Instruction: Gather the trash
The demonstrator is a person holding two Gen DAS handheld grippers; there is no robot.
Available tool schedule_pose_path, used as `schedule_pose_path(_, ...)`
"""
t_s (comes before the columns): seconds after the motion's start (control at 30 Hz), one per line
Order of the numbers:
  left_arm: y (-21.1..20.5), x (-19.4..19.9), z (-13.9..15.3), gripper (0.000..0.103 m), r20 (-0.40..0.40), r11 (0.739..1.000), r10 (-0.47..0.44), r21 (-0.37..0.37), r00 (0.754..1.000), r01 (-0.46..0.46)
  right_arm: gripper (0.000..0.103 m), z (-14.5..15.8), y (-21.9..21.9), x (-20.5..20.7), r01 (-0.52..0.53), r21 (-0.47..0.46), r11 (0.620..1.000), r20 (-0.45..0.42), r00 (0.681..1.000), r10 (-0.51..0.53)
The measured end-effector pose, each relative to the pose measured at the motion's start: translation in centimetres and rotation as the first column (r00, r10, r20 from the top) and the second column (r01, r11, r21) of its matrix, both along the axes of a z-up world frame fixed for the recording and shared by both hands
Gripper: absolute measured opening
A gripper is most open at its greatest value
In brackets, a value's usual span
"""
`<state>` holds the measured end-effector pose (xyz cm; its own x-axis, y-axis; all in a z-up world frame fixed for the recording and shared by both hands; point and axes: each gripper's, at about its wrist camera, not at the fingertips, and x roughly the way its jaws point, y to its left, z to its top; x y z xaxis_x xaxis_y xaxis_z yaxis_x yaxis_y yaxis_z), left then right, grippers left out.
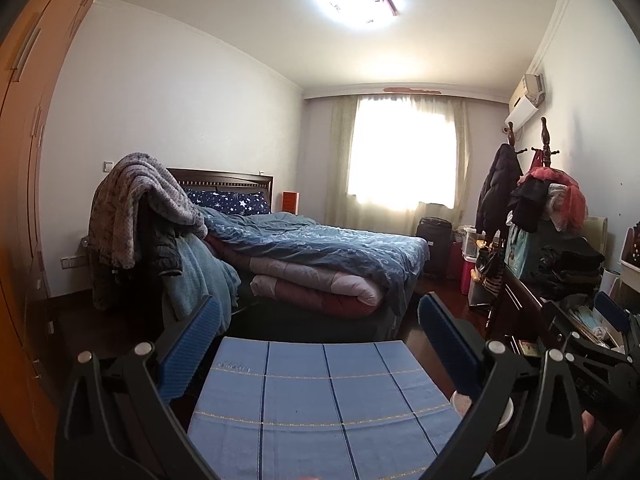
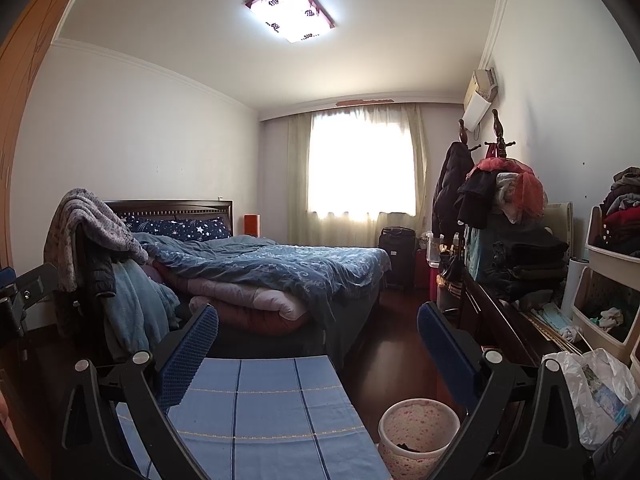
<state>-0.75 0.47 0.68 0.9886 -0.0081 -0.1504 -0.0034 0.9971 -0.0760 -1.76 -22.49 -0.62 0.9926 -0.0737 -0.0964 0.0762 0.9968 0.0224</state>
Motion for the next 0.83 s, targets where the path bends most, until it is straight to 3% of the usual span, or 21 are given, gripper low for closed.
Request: schedule_pose_path(0.83, 0.2, 0.9, -0.9, 0.1, 0.018, 1.0, -0.03, 0.008, 0.999, 0.03, 0.099, -1.8, -0.1, 1.4, -0.02, -0.017, 1.0, -0.049, 0.999, 0.019)
